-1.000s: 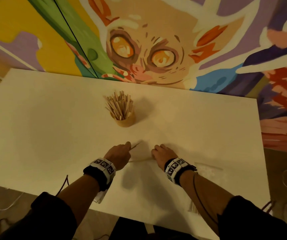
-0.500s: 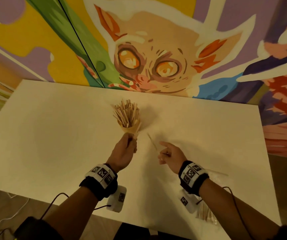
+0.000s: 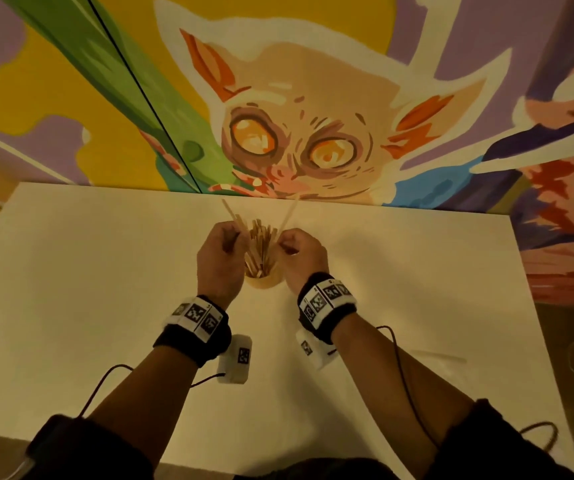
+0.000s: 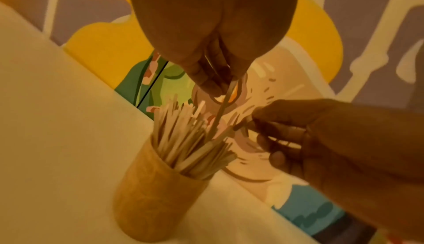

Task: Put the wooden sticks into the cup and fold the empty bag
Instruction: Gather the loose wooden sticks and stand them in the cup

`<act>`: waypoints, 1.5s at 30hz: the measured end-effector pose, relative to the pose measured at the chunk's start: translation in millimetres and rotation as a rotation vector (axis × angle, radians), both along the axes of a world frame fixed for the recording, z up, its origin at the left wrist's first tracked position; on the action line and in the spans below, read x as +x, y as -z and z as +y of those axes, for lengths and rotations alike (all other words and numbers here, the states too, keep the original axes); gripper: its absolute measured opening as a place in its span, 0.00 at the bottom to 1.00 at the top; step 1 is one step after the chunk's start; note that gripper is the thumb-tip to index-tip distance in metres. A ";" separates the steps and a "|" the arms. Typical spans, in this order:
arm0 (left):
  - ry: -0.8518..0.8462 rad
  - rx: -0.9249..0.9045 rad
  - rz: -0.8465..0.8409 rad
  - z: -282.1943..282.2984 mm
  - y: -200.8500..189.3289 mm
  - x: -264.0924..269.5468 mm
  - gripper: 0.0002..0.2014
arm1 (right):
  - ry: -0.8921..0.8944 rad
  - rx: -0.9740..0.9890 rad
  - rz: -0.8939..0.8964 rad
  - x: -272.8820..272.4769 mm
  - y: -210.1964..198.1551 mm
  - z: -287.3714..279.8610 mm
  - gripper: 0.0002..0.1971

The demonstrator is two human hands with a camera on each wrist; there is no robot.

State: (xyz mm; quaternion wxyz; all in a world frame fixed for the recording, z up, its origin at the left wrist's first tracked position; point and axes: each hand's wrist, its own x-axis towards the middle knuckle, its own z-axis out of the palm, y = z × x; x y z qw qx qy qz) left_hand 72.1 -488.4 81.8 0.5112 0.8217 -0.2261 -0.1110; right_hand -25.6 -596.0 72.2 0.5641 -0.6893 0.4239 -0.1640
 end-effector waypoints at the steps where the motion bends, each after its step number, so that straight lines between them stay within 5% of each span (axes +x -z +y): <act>1: 0.001 0.043 -0.003 -0.8 4.3 2.7 0.03 | -0.039 -0.032 0.063 5.5 2.7 -1.8 0.07; 9: 0.155 0.407 -0.128 3.9 43.6 21.9 0.06 | -0.261 -0.142 0.386 25.8 16.3 -10.1 0.04; 11: 0.191 0.412 -0.113 1.1 41.3 22.5 0.06 | -0.325 -0.211 0.442 29.8 16.3 -11.5 0.11; 18: 0.208 0.327 -0.122 0.7 26.4 32.6 0.06 | -0.251 -0.317 0.253 33.9 5.5 -14.4 0.02; 22: 0.178 0.289 -0.138 6.6 28.1 41.6 0.06 | -0.294 -0.287 0.227 35.7 7.8 -12.7 0.05; 24: 0.085 0.182 -0.095 15.7 29.7 50.8 0.09 | -0.202 -0.198 0.159 30.1 8.3 -17.0 0.12; 26: 0.045 0.155 0.059 27.9 34.6 64.0 0.22 | -0.178 -0.056 0.171 19.2 10.3 -22.5 0.29; 29: 0.191 0.305 0.321 39.1 48.9 82.1 0.42 | -0.316 0.099 0.341 6.1 18.1 -23.7 0.63; 31: 0.357 0.446 0.393 36.5 53.1 85.4 0.49 | -0.410 0.063 0.452 8.0 23.1 -18.0 0.71; 33: 0.488 0.513 0.385 27.3 49.6 85.2 0.47 | -0.426 0.016 0.493 18.4 29.3 -12.5 0.71; 36: 0.555 0.449 0.254 10.2 48.1 84.3 0.29 | -0.394 -0.066 0.496 36.9 34.2 -10.6 0.64; 45: 0.514 0.488 0.039 -0.8 55.8 79.1 0.19 | -0.381 -0.275 0.453 55.1 28.6 -18.4 0.28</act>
